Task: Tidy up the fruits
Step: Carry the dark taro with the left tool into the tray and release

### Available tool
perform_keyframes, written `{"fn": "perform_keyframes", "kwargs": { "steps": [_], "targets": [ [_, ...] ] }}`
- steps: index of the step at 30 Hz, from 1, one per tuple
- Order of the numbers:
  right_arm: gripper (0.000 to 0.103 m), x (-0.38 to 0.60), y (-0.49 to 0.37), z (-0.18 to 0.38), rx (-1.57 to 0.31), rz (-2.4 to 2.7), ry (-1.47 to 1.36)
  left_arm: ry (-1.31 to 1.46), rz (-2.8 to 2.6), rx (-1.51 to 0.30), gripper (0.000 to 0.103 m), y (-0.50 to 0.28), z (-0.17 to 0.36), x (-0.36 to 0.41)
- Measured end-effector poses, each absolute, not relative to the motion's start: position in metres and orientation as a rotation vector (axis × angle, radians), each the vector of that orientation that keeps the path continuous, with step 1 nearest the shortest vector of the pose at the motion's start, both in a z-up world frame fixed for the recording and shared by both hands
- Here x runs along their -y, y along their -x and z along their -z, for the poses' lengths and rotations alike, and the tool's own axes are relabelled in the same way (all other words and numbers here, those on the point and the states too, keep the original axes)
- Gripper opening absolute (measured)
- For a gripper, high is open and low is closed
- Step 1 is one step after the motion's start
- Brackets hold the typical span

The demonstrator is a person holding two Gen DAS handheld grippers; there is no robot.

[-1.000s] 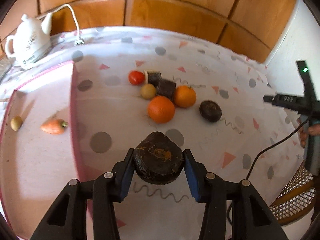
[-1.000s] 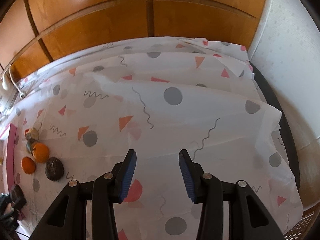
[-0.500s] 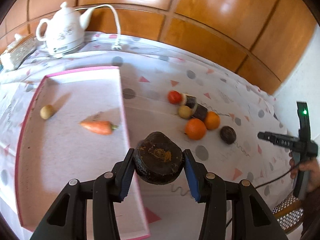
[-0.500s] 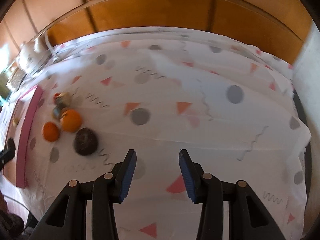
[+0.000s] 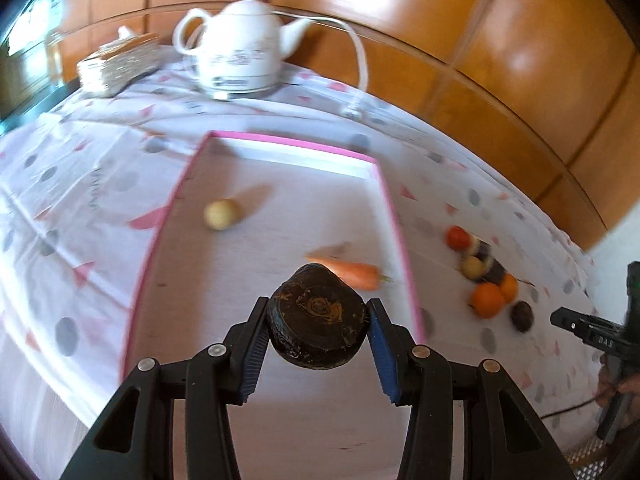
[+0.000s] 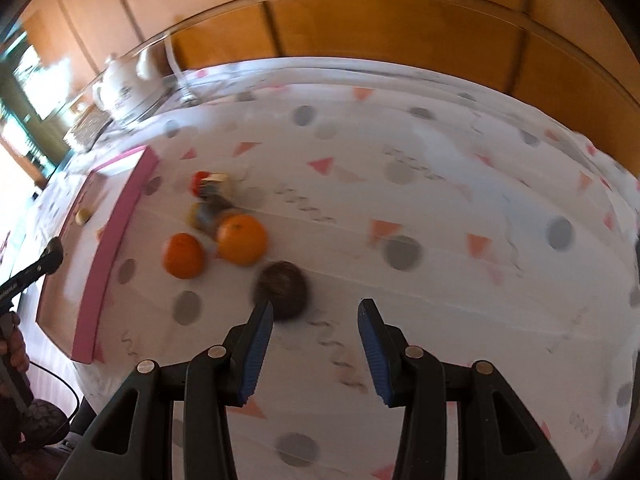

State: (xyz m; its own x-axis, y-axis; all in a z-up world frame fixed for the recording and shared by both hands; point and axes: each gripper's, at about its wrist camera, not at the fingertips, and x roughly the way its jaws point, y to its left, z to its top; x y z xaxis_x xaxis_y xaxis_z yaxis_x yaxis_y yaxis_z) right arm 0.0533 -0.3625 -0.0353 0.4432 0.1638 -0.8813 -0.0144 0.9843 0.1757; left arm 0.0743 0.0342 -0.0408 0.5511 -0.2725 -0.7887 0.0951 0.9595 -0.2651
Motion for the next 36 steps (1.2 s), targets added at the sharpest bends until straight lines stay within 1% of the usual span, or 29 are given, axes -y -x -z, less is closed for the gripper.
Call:
{"fn": "perform_keyframes", "kwargs": {
  "steps": [7,16,24,28,33,36],
  "targets": [
    [0.045,0.324,-0.085,0.044,-1.126,-0.169,-0.087,0.249,0.147,-0.939,0.048,-0.072,0.037,-0.074],
    [0.045,0.303,-0.103,0.056,-1.153,-0.177,-0.035,0.322,0.097,-0.914,0.048,-0.058,0.029,-0.113],
    [0.045,0.307,-0.105,0.062,-1.155,-0.146,-0.057,0.361,0.061,-0.906,0.048,-0.041,0.030,-0.130],
    [0.045,0.314,-0.097,0.057,-1.113,-0.120,-0.094,0.400,0.009,-0.869,0.048,-0.034,0.025,-0.144],
    [0.045,0.335,-0.082,0.047,-1.058,-0.048,-0.161,0.370,-0.044,-0.844,0.048,-0.031,0.021,-0.145],
    [0.046,0.354,-0.071,0.045,-1.036,0.052,-0.217,0.302,-0.052,-0.837,0.048,-0.029,0.021,-0.133]
  ]
}}
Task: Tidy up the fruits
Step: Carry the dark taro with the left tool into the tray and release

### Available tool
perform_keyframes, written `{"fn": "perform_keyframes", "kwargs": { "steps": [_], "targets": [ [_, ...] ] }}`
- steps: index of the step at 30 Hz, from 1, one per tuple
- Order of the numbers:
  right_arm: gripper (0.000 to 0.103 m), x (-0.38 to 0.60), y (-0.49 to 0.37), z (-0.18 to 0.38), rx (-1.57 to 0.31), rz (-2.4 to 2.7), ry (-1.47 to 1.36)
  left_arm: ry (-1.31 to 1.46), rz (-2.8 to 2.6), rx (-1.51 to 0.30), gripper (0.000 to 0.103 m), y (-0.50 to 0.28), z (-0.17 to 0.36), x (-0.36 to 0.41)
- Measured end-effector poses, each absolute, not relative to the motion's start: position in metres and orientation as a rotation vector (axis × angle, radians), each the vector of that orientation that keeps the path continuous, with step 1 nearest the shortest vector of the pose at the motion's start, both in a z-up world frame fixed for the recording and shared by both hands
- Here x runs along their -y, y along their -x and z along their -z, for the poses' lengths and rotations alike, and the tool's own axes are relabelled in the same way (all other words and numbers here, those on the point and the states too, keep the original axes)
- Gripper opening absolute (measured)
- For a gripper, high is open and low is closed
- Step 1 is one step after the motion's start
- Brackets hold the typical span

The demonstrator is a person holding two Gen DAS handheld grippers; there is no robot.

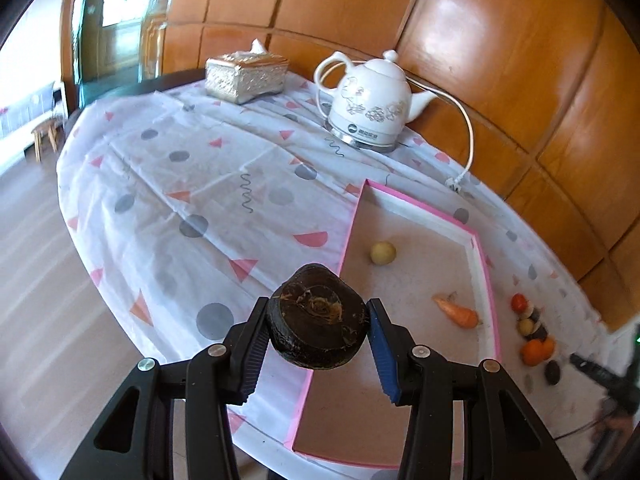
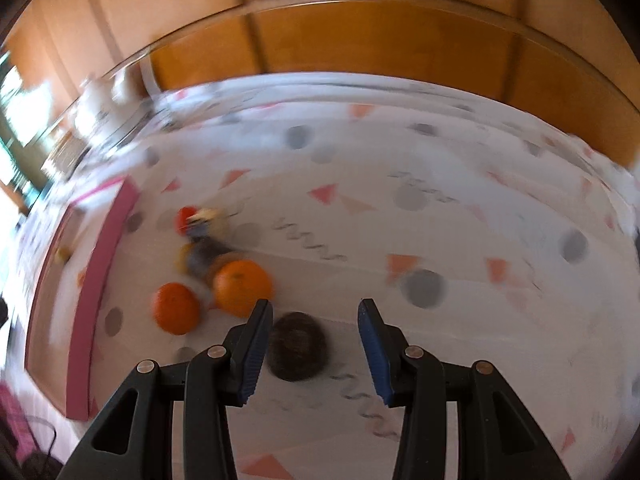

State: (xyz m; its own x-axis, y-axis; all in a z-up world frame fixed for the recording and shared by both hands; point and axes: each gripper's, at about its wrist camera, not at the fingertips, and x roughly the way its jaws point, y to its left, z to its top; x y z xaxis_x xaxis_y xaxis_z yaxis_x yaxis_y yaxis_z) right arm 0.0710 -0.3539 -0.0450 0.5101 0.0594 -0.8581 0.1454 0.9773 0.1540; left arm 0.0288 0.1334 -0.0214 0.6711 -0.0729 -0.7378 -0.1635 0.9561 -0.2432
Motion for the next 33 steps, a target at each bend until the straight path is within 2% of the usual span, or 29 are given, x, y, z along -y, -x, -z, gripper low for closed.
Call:
{"fn": "perform_keyframes", "kwargs": {
  "steps": [12,22,24,26,33],
  "targets": [
    [0.048,0.419,-0.014,0.070,-1.059,0.352,-0.405,0.150,0.092,-0.886,0.048,-0.043,0.037,-0.072],
    [0.048,0.420,-0.007,0.067,-1.024,0.378,-0.432,0.165,0.014,-0.918,0.049,-0.047,0.053,-0.069],
    [0.048,0.421,-0.005,0.068,-1.022,0.394,-0.442,0.165,0.002,-0.900,0.052,-0.045,0.049,-0.070],
    [0.048,0.424,-0.002,0.071,-1.023,0.410,-0.456,0.172,-0.020,-0.871,0.064,-0.042,0.044,-0.073],
    [0.048,0.421,-0.001,0.068,-1.009,0.401,-0.451,0.181,-0.037,-0.857,0.066,-0.037,0.038,-0.078]
  ]
}}
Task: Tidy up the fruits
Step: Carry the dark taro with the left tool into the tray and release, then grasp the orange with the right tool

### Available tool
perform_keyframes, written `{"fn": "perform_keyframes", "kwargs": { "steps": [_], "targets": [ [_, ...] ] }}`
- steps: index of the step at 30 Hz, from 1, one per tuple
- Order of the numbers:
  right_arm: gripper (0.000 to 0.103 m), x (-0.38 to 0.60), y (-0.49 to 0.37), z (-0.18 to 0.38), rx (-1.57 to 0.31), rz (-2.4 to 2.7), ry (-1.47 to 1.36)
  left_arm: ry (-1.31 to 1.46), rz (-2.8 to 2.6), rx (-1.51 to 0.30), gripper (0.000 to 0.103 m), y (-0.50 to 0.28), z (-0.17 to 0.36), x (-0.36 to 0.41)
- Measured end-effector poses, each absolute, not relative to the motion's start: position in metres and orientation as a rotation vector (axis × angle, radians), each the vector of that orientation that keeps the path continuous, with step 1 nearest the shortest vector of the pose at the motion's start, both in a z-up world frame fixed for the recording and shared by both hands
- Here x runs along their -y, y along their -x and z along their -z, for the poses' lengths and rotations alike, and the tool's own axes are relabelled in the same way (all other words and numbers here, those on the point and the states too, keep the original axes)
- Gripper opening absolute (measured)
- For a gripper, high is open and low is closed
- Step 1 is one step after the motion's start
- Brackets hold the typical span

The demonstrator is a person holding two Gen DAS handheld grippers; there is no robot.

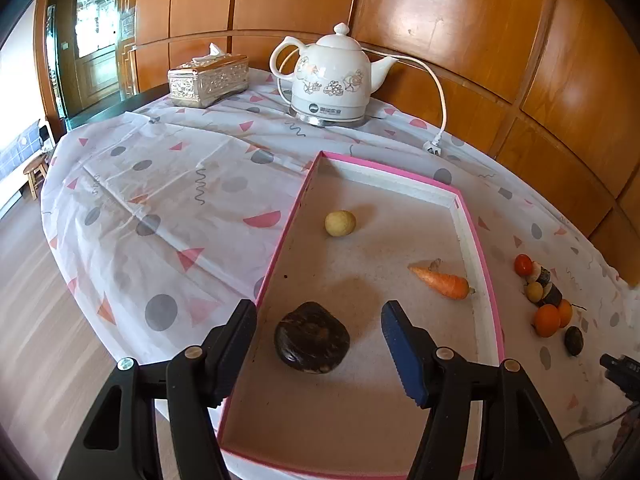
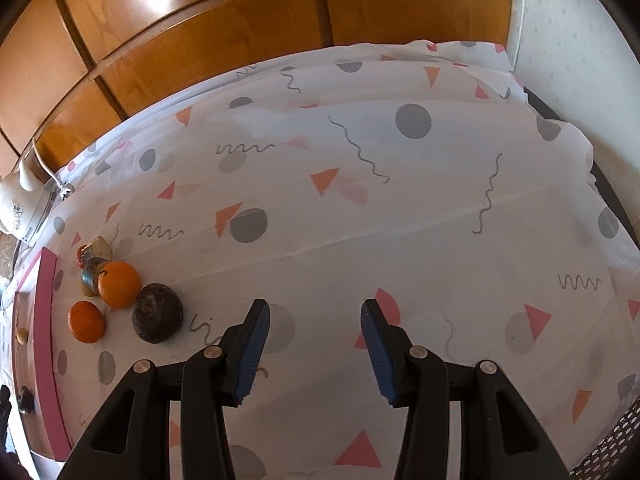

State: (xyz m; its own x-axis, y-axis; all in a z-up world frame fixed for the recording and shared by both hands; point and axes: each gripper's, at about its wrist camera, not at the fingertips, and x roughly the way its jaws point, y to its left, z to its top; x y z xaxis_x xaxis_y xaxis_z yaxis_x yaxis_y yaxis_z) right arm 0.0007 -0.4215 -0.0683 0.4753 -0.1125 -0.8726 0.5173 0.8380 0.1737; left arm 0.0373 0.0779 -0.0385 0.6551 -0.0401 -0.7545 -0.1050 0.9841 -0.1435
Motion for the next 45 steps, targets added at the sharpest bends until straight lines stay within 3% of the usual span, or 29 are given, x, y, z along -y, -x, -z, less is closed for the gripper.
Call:
{"fn": "perform_keyframes", "kwargs": {
  "steps": [11,22,36,39,45],
  "targets": [
    [0.048,0.387,-0.017,0.064,-1.031,0.224,-0.387,0.232,-0.091,-0.841,0.078,-0.027,0.033,-0.098],
    [0.048,0.319,-0.058,0.045,-1.023,-0.030,-0.178,0.287,-0.136,-0.844,0.080,-0.020,0.032,-0.117],
    [0.048,0.289,-0.119,0.075,-1.113,-0.091,-0.025,0.326,-0.184,-0.864,0.085,-0.016,0.037,-0.132],
    [0.041,0.287,-0.120,0.080,-1.112,-0.071,-0.008,0.318,-0.180,-0.865,0.085,-0.017,0.038,-0.132],
    [0.041,0.291,-0.113,0.079,-1.099,-0.058,-0.034,0.317,-0.185,-0.873,0.085,-0.016,0.039,-0.132]
  ]
}}
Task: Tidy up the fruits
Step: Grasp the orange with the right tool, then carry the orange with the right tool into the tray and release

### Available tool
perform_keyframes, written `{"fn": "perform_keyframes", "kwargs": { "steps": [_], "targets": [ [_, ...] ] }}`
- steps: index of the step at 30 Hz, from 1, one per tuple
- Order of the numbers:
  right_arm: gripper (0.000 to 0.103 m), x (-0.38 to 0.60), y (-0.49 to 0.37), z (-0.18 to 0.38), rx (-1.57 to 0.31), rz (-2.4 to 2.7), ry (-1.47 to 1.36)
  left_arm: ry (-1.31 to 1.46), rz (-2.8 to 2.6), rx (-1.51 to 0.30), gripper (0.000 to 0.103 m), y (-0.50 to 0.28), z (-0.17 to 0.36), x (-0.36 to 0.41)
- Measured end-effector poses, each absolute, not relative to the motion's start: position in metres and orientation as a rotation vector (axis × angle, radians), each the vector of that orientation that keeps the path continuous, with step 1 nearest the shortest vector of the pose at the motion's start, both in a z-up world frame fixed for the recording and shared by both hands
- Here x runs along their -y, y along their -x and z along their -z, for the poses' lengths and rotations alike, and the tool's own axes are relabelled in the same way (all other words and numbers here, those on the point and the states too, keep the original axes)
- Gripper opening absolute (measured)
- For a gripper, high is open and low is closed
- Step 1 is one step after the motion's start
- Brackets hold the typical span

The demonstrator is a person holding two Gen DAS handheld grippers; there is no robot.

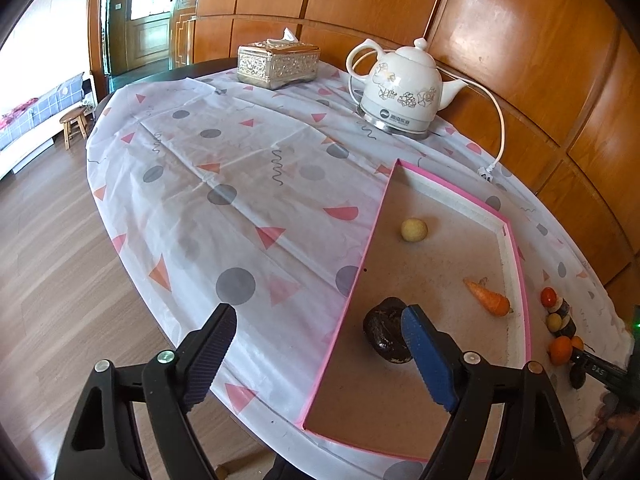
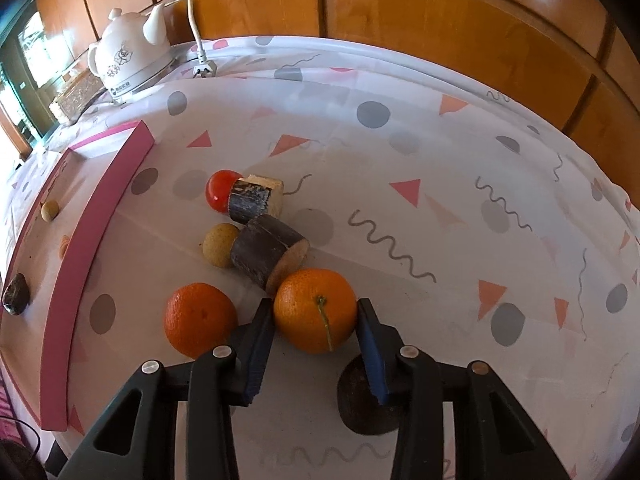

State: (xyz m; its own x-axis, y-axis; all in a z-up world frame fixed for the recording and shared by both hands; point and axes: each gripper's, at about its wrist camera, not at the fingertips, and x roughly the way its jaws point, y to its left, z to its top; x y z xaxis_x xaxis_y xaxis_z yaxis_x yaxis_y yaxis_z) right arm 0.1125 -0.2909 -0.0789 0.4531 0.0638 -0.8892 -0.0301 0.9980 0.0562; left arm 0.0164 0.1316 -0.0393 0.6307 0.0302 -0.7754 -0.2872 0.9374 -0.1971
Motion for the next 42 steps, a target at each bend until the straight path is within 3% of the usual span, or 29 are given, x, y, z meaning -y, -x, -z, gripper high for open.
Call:
{"fn": "perform_keyframes", "kwargs": {
  "steps": [18,30,42],
  "targets": [
    [0.041,0.243,-0.064,0.020,-0.960,-0.237,-0.050,0.325,-0.163,-0.864,0.085,-0.012,0.036,-0.131],
    [0.041,0.125,-0.067,0.024,-0.989,-0.526,0.088,0.346,-0.171,-0.862,0.085,-0.009,0.039,-0.137],
    [0.042,0.071,-0.092,0.049,-1.041,-0.528,0.157,0.365,-0.181,-0.882,0.085,-0.011,0.046,-0.144]
  ]
}}
